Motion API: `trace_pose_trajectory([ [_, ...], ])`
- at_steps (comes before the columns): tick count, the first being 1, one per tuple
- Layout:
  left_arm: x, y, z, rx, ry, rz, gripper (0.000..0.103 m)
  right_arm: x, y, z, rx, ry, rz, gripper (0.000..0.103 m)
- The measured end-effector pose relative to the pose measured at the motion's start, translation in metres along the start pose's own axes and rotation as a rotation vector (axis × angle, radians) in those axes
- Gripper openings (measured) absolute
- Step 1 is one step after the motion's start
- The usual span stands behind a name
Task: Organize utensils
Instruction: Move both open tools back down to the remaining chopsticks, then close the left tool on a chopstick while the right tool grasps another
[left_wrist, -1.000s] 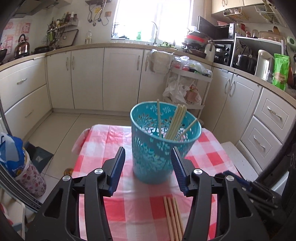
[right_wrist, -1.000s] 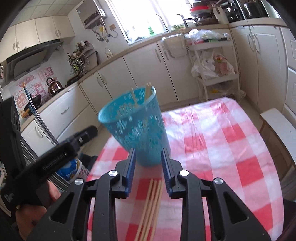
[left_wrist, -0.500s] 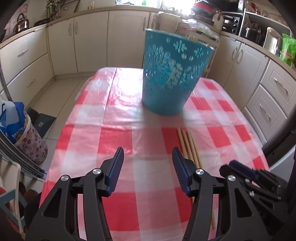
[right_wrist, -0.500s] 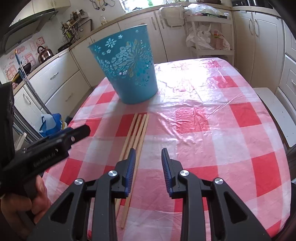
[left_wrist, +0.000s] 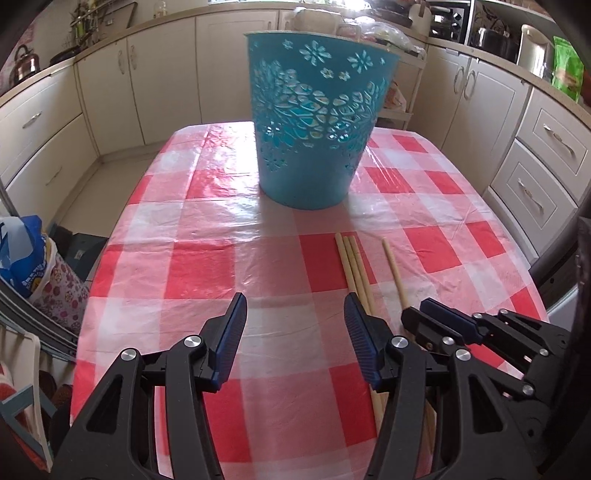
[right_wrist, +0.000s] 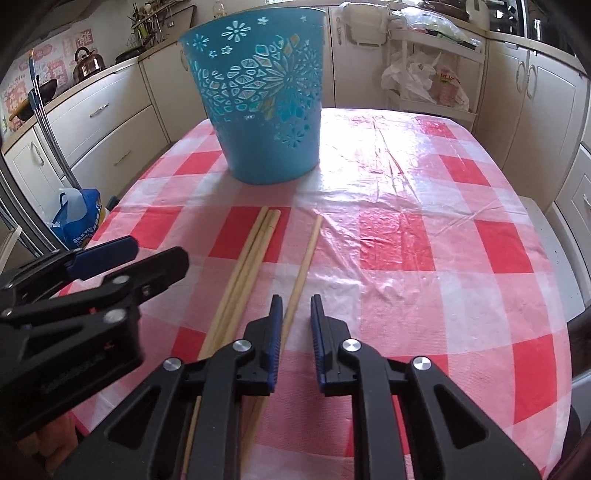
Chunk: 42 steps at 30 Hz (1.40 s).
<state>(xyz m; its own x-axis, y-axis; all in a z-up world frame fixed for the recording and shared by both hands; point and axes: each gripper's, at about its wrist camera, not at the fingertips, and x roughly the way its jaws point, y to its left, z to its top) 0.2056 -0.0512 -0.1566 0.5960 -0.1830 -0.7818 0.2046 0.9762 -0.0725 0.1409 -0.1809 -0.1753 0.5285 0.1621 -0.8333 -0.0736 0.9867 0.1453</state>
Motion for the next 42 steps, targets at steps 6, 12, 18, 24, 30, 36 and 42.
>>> trace_pose_trajectory([
  [6,0.018,-0.010,0.005,0.018,0.024,0.007,0.052,-0.004,-0.013,-0.002,0.018,0.003,0.015,0.016],
  [12,0.026,-0.018,0.007,0.047,0.033,0.004,0.052,-0.003,-0.015,-0.003,0.038,-0.008,0.036,0.018],
  [18,0.038,-0.021,0.010,0.064,0.050,0.017,0.052,-0.003,-0.016,-0.002,0.037,-0.009,0.046,0.020],
  [24,0.042,-0.019,0.011,0.099,0.038,0.015,0.035,0.006,-0.020,0.010,0.039,-0.008,0.038,0.025],
  [30,0.046,-0.014,0.022,0.108,0.083,-0.020,0.036,0.010,-0.020,0.018,-0.012,0.028,0.045,0.019],
  [36,0.050,-0.023,0.023,0.133,0.066,-0.018,0.015,0.018,-0.011,0.025,-0.073,0.052,0.044,0.009],
  [42,0.048,-0.021,0.023,0.126,0.078,-0.035,0.010,0.019,-0.011,0.026,-0.084,0.072,0.058,0.008],
])
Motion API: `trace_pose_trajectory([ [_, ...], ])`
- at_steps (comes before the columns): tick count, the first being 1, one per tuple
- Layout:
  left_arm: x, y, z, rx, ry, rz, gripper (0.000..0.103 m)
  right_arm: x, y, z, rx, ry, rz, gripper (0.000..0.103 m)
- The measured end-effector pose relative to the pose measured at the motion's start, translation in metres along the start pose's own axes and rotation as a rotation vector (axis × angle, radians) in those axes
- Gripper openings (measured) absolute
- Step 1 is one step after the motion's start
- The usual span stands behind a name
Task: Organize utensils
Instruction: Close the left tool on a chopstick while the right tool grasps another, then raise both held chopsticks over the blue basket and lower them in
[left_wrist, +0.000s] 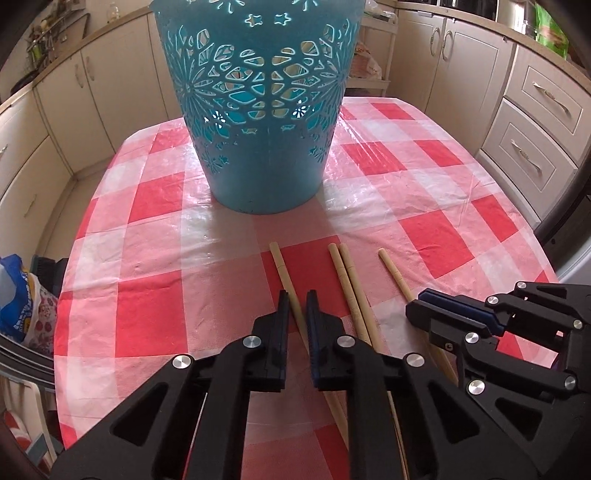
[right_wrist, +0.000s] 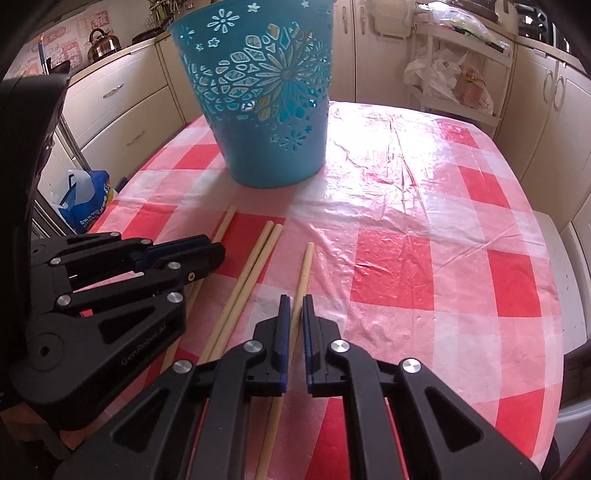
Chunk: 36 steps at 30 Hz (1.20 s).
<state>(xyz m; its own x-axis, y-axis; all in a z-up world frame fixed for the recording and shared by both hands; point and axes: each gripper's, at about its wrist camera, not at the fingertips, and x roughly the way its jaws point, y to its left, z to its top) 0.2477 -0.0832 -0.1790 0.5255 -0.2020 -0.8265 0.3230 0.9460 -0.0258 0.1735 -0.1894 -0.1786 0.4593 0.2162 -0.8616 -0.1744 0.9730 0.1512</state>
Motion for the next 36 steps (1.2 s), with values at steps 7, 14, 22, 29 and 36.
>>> trace_pose_trajectory([
  [7,0.001,-0.003,-0.002,0.004,-0.023,0.011,0.015,0.001,0.013,-0.001,-0.103,-0.006,-0.052,0.009],
  [14,-0.003,-0.002,-0.007,0.004,-0.039,-0.018,0.005,-0.002,-0.005,-0.006,0.050,-0.040,0.035,0.006],
  [22,-0.030,-0.003,-0.020,-0.003,-0.095,-0.029,0.005,-0.023,-0.041,-0.021,0.332,-0.108,0.291,0.006],
  [29,-0.071,-0.002,-0.024,-0.007,-0.177,-0.049,0.005,-0.048,-0.049,-0.025,0.447,-0.171,0.428,0.006],
  [36,-0.120,0.021,-0.011,-0.048,-0.283,-0.120,0.005,-0.087,-0.026,0.003,0.391,-0.272,0.455,0.006],
])
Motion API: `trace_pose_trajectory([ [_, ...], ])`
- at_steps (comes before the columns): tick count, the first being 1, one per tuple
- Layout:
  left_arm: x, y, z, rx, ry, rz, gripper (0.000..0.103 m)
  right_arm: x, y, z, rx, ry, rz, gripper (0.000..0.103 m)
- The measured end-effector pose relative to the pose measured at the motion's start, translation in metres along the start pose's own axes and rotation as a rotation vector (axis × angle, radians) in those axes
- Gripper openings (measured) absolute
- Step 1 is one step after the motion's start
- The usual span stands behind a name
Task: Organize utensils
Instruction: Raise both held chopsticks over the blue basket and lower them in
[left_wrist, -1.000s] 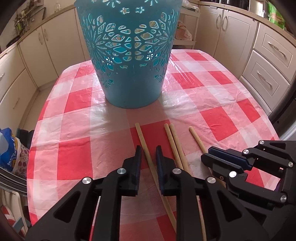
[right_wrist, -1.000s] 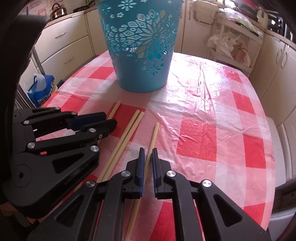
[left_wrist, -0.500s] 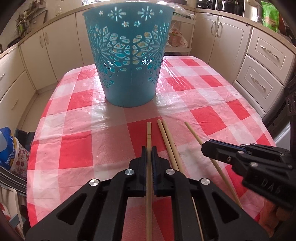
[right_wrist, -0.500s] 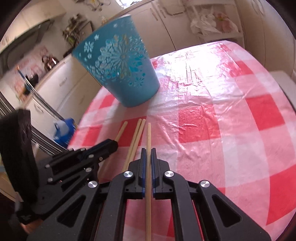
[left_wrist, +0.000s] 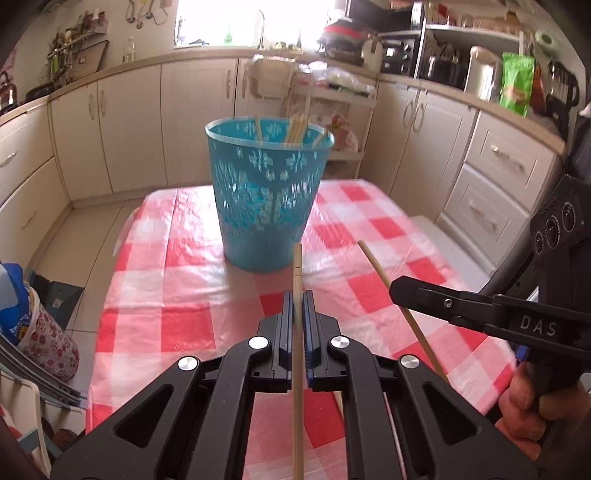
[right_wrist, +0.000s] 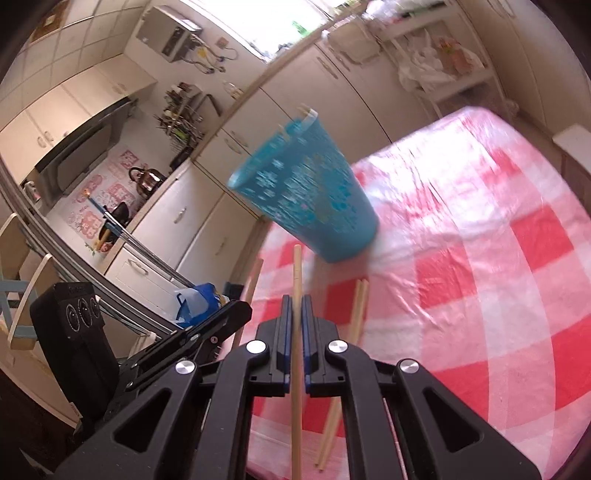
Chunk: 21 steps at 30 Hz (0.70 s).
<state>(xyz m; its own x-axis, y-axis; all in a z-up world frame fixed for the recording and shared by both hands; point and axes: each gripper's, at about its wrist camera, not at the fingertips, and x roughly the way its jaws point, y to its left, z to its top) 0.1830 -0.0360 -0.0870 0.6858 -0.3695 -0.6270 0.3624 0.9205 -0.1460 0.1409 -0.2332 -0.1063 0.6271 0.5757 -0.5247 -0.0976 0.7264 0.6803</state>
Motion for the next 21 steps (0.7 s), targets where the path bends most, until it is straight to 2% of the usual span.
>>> trace_pose_trajectory([
  [8,-0.044,0.025,0.056,-0.028,-0.133,-0.029,0.005,-0.009,0.056,0.044,-0.096,-0.134,0.038,0.006],
  [21,-0.058,0.040,0.129,-0.089,-0.304,-0.095,0.005,-0.016,0.087,0.115,-0.122,-0.320,0.067,0.006],
])
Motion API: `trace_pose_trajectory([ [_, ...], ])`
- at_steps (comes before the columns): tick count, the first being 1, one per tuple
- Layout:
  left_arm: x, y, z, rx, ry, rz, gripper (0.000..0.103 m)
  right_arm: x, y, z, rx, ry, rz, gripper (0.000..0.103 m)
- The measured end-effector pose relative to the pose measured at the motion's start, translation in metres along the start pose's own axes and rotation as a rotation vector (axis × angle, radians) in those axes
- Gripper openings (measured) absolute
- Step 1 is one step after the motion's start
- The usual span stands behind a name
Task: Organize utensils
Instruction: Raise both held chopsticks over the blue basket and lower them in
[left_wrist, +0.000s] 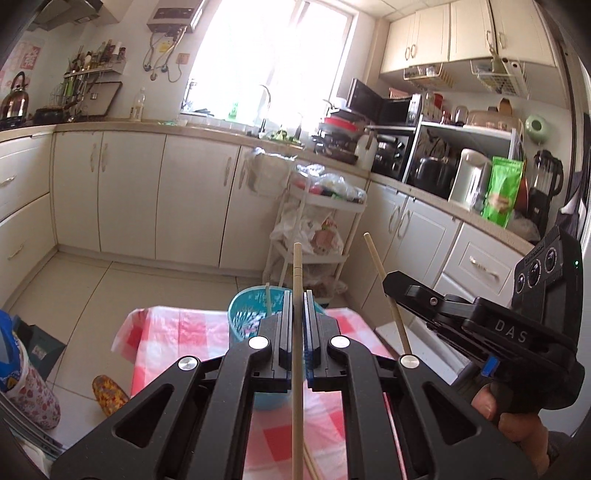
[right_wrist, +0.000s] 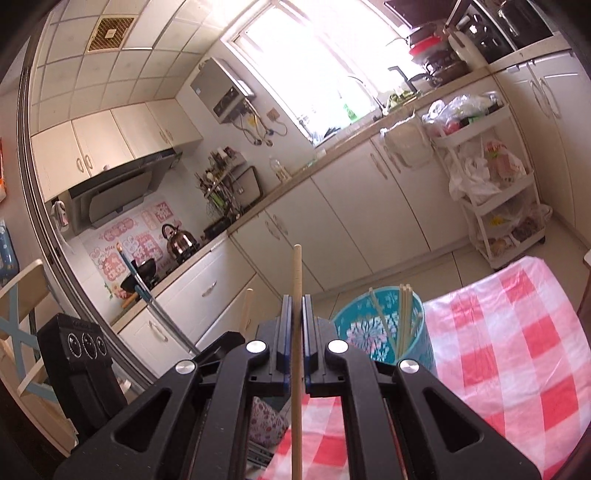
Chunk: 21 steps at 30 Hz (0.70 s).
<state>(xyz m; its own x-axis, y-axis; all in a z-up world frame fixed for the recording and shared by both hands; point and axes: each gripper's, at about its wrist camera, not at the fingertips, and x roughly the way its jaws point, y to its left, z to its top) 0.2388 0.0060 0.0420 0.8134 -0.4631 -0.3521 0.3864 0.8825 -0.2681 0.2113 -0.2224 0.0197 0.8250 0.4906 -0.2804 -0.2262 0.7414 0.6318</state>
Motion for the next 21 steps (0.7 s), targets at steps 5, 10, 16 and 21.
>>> trace_pose_trajectory([
  [5,0.015,0.000,0.020,-0.015,-0.051,-0.012,0.005,0.013,-0.002,0.023,-0.010,-0.064,-0.014,0.006],
  [10,0.033,0.001,0.041,-0.029,-0.106,-0.020,0.005,0.027,0.000,0.040,-0.042,-0.137,-0.039,0.006],
  [16,0.062,0.013,0.054,-0.073,-0.142,-0.008,0.005,0.053,0.001,0.056,-0.103,-0.201,-0.098,0.006],
  [21,0.088,0.026,0.062,-0.118,-0.174,-0.014,0.005,0.084,-0.006,0.064,-0.140,-0.196,-0.137,0.006],
])
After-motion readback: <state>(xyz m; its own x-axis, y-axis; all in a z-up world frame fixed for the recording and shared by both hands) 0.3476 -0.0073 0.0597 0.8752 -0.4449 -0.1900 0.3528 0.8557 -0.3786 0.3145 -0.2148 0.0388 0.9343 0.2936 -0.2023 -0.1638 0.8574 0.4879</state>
